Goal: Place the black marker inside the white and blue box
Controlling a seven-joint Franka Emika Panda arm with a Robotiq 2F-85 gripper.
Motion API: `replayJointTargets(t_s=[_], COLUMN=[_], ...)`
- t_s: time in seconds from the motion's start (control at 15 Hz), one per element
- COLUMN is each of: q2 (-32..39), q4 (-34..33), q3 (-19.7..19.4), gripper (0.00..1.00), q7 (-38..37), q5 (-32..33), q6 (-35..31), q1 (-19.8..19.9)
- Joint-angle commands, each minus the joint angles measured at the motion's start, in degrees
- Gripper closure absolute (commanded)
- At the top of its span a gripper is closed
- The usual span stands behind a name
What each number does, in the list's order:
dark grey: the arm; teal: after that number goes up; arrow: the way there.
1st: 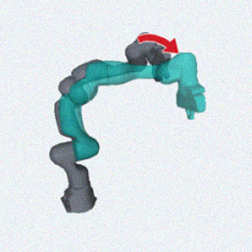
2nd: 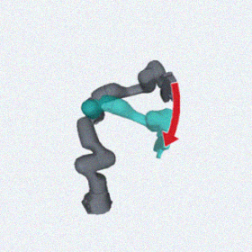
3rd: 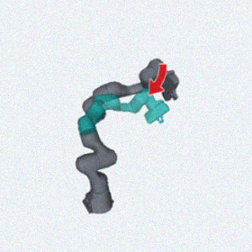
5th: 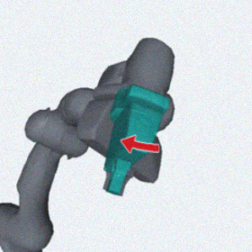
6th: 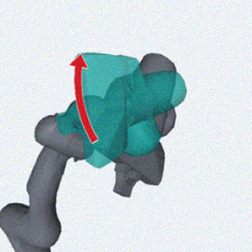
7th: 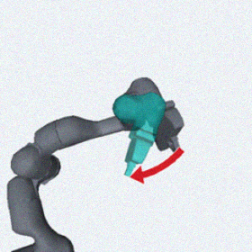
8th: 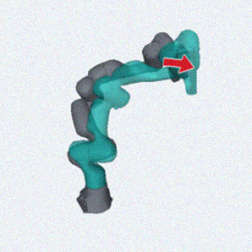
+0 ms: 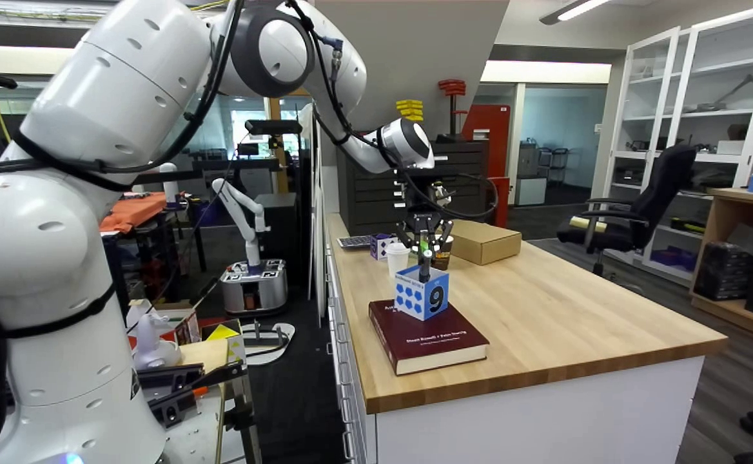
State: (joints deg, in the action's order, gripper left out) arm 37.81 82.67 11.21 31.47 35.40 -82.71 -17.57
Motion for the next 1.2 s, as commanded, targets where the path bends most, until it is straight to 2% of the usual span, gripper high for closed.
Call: replayJointTargets(t_s=[0.0,0.2,0.47,0.93,1.0,1.13], q2=[2.8,1.4,-2.7,-7.7,-3.2,-4.3], q4=[-4.2,-3.8,-1.0,5.7,-0.5,1.2], q3=[-0.3,0.1,0.8,0.5,-0.3,-0.3], gripper=[0.46,0.26,0.02,0.0,0.0,0.0], q7=[2.4,2.0,0.7,-1.7,0.6,0.2], q5=[1.6,0.0,-6.2,-20.6,-17.6,-19.4], q6=[2.1,0.8,-3.4,-13.3,-9.0,-10.8], q1=[-0.6,0.3,3.4,9.3,7.1,8.2])
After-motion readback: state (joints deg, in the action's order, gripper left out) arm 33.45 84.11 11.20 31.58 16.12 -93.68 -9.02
